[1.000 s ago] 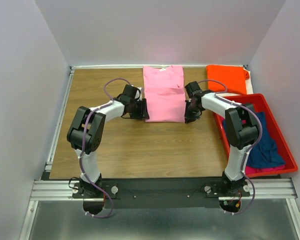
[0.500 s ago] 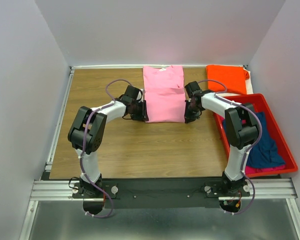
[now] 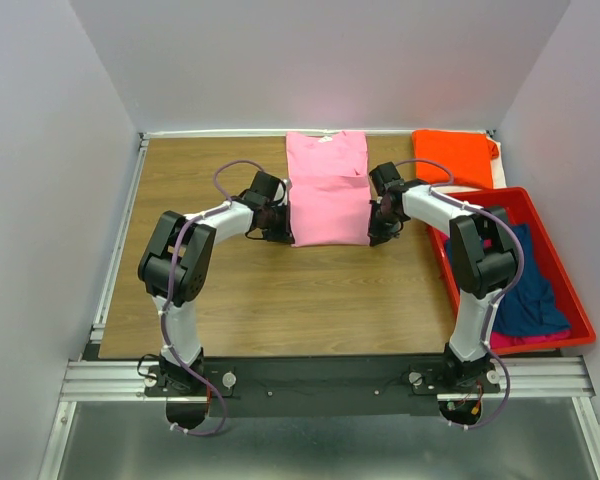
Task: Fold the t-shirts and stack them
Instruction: Fold the tshirt
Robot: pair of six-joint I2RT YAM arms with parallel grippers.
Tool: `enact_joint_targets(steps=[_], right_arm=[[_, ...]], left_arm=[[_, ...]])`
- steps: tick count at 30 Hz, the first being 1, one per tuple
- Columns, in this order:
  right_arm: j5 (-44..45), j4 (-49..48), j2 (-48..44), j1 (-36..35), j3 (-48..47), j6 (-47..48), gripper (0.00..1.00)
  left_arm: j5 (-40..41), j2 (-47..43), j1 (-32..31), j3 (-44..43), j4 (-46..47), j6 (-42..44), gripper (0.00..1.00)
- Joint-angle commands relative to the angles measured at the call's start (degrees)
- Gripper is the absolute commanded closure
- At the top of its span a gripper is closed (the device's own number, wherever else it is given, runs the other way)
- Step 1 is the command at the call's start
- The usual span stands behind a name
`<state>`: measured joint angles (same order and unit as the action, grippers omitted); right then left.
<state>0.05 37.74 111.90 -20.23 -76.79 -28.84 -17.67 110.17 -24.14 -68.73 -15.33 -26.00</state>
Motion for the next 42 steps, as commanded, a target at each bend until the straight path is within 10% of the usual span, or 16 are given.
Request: enact_joint_targets(steps=[1, 42], right_arm=[[2.2, 0.1, 1.6, 0.3, -0.5, 1.8, 1.0], [4.2, 3.8, -29.3, -0.8, 7.9, 4.0, 1.0]], left_arm=[[-0.2, 2.3, -0.9, 1.0, -3.7, 1.7, 1.0], [1.9, -21.9, 0.0, -4.5, -21.9, 1.7, 1.0]])
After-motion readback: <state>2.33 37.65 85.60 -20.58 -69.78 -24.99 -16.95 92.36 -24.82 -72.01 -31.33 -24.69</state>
